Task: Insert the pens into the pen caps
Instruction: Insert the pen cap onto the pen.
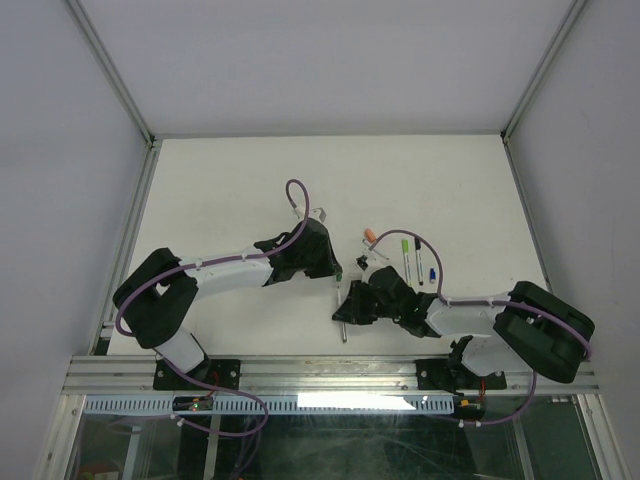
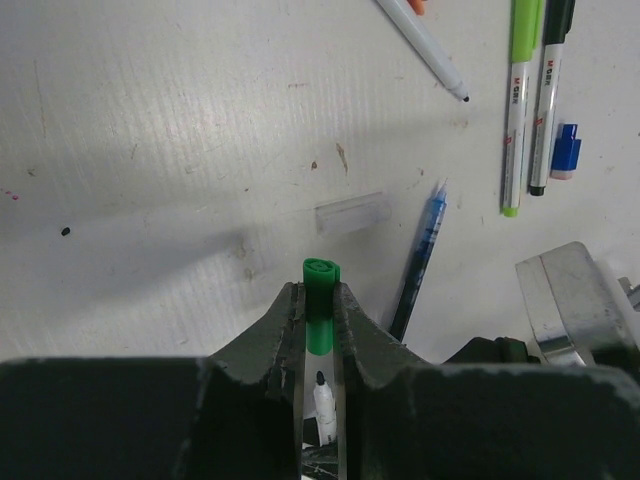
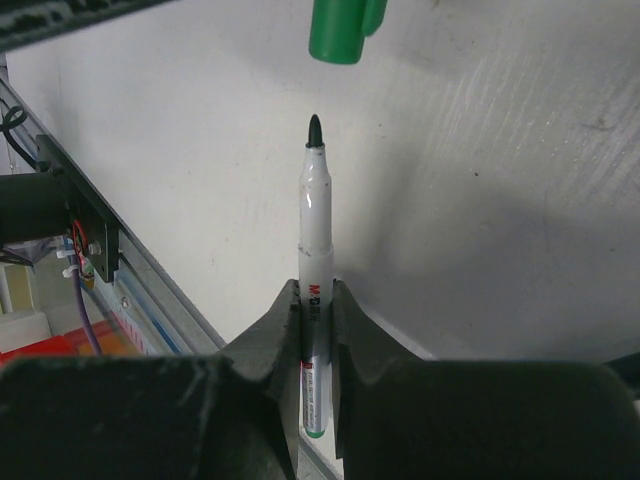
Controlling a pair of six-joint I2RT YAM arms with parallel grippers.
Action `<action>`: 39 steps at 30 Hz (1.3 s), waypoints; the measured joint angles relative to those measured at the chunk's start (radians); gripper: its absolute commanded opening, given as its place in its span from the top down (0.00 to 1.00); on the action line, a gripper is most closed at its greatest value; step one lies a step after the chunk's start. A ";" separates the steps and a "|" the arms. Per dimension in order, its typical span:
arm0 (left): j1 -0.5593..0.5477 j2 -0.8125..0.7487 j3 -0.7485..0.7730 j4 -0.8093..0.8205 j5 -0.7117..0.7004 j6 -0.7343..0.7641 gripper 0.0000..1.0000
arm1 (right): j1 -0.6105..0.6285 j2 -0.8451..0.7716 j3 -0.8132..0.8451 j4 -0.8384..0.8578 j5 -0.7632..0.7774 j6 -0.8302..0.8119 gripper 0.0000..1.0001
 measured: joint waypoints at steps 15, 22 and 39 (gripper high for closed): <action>0.000 -0.013 -0.022 0.006 0.001 -0.002 1.00 | 0.000 0.014 0.003 0.002 -0.002 0.018 1.00; 0.000 -0.013 -0.023 0.010 0.015 -0.011 1.00 | 0.000 0.014 0.003 0.002 0.005 0.018 1.00; 0.000 -0.013 -0.031 0.027 0.026 -0.019 1.00 | 0.000 0.001 0.003 0.000 0.024 0.017 1.00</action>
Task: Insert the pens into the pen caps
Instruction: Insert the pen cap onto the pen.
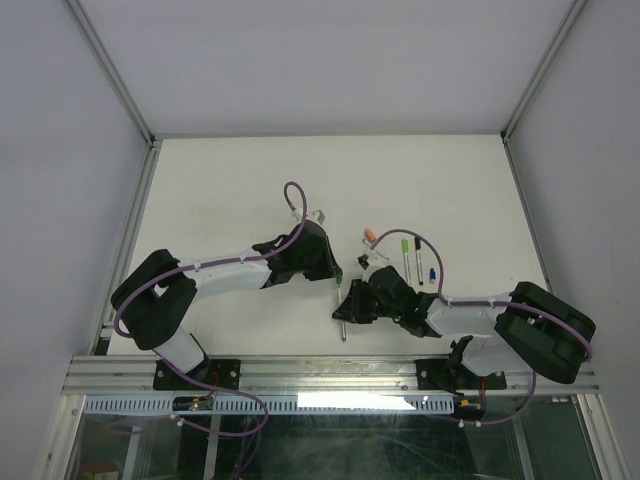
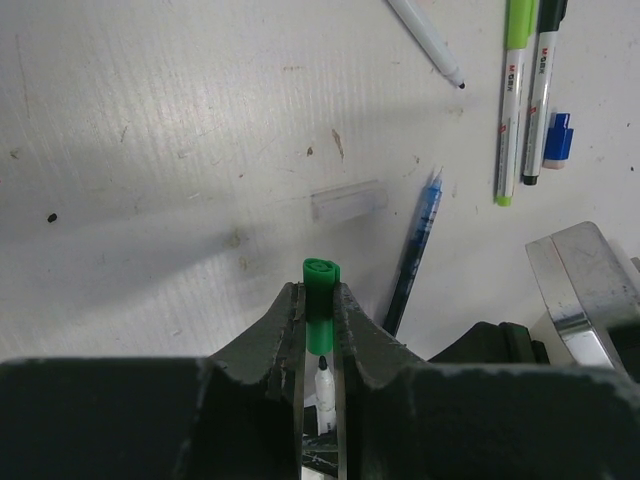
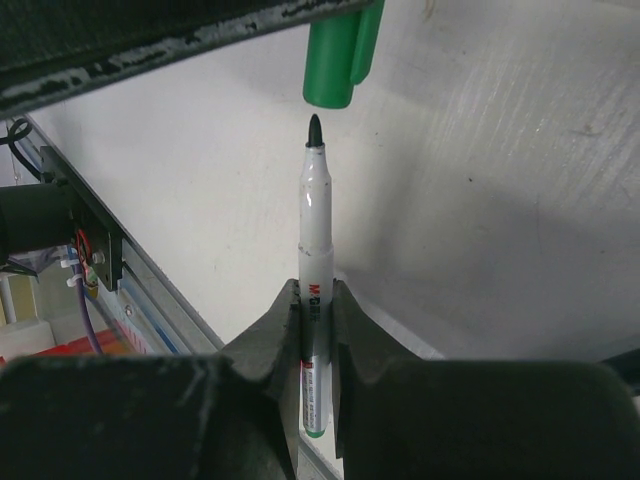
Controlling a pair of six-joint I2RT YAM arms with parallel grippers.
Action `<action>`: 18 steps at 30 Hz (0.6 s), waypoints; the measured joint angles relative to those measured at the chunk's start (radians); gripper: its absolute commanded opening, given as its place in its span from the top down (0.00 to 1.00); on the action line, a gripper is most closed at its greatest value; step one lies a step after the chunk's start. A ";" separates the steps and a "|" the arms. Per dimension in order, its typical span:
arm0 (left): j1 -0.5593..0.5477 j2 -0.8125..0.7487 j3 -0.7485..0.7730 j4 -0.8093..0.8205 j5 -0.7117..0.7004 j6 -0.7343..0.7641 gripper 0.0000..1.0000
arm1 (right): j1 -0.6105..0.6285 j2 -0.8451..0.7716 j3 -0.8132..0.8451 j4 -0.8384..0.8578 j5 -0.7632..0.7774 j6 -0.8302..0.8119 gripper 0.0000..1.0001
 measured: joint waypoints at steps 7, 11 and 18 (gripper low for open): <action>0.000 0.000 -0.002 0.002 0.001 0.000 1.00 | 0.000 0.000 0.000 -0.002 0.016 0.000 1.00; 0.000 0.000 -0.003 0.002 0.001 0.000 1.00 | 0.000 0.000 0.002 -0.014 0.025 -0.002 1.00; 0.000 0.000 -0.003 0.005 0.002 -0.001 1.00 | 0.000 0.000 0.019 -0.030 0.035 -0.009 1.00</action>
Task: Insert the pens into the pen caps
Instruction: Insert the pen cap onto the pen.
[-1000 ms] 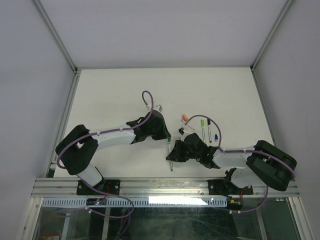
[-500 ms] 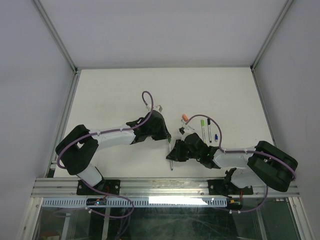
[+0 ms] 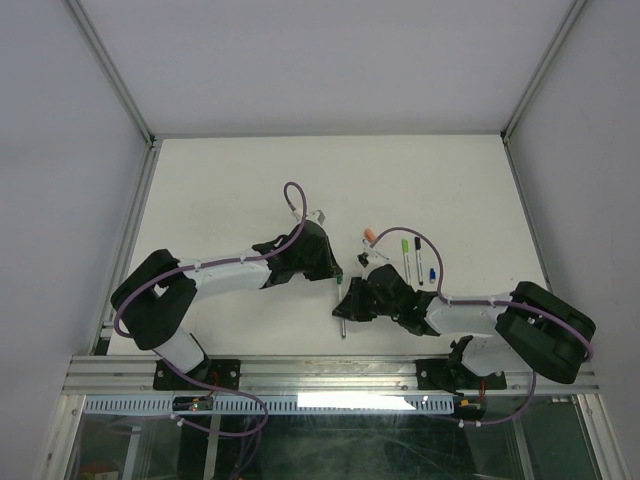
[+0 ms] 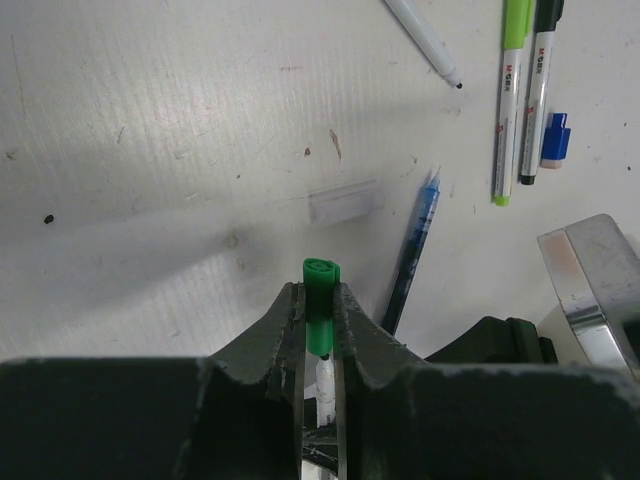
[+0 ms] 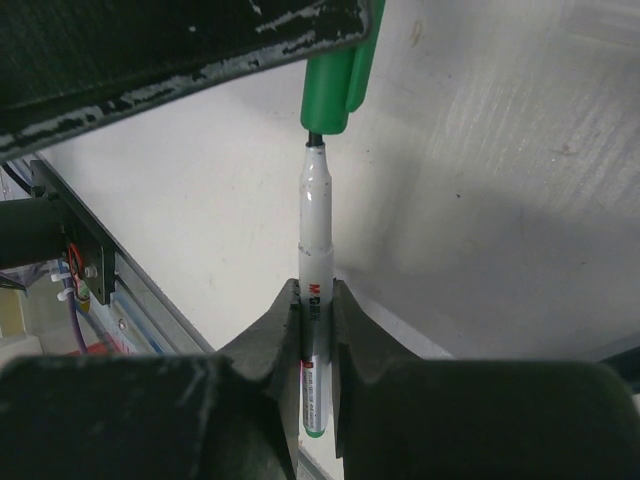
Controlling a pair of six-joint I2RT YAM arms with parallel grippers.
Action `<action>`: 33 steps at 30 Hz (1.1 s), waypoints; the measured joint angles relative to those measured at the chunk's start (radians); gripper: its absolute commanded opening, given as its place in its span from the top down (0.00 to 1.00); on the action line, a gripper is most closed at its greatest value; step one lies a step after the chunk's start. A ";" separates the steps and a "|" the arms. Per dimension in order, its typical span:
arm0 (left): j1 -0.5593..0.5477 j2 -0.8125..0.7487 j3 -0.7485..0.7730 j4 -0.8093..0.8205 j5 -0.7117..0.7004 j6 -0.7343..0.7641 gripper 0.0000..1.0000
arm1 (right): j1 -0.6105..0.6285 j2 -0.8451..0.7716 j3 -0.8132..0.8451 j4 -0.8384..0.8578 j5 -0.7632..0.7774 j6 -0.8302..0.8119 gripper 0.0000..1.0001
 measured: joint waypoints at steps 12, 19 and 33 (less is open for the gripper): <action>0.000 0.000 0.000 0.017 0.016 0.000 1.00 | 0.000 0.002 0.011 -0.007 0.010 -0.009 1.00; 0.006 0.000 -0.006 0.021 0.016 -0.001 1.00 | -0.001 0.016 0.029 -0.020 0.025 -0.018 1.00; 0.006 0.000 -0.014 0.026 0.016 -0.006 1.00 | -0.008 0.036 0.045 -0.036 0.037 -0.026 1.00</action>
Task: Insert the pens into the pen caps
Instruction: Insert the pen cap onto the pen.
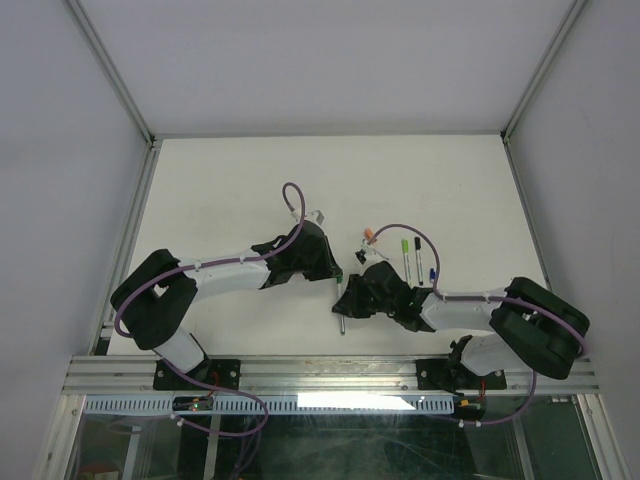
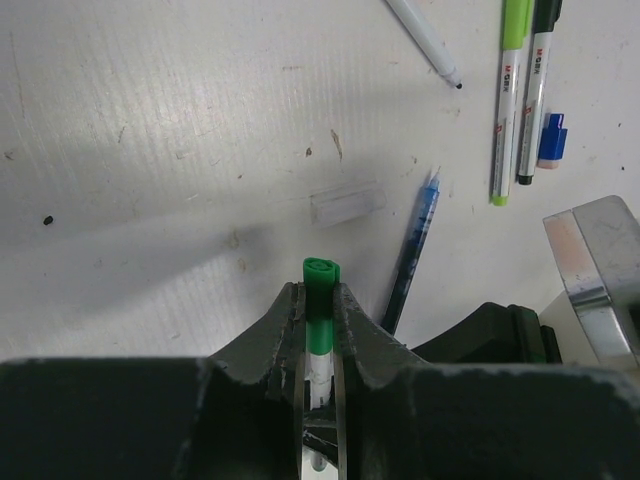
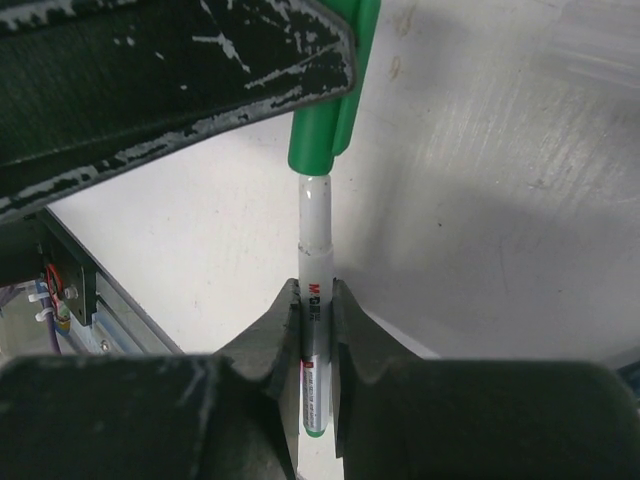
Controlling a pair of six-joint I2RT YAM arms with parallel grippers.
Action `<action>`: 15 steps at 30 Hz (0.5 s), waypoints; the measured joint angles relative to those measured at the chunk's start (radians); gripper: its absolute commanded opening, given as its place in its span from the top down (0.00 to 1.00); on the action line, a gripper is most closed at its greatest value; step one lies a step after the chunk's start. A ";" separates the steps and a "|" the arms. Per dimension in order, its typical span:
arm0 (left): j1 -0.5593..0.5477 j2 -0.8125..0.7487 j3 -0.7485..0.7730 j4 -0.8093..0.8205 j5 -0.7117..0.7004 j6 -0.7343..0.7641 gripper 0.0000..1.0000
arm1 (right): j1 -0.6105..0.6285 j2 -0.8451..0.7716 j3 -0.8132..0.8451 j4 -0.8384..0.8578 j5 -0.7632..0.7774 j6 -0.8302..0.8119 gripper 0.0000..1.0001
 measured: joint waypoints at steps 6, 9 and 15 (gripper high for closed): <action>0.001 0.000 -0.002 0.003 -0.006 0.000 1.00 | -0.025 0.034 0.040 -0.008 -0.003 -0.006 1.00; 0.008 0.000 -0.002 0.011 -0.016 0.000 1.00 | -0.040 0.051 0.064 -0.017 -0.005 -0.015 1.00; 0.013 0.000 -0.002 0.022 -0.024 0.000 0.92 | -0.061 0.062 0.092 -0.040 -0.008 -0.034 1.00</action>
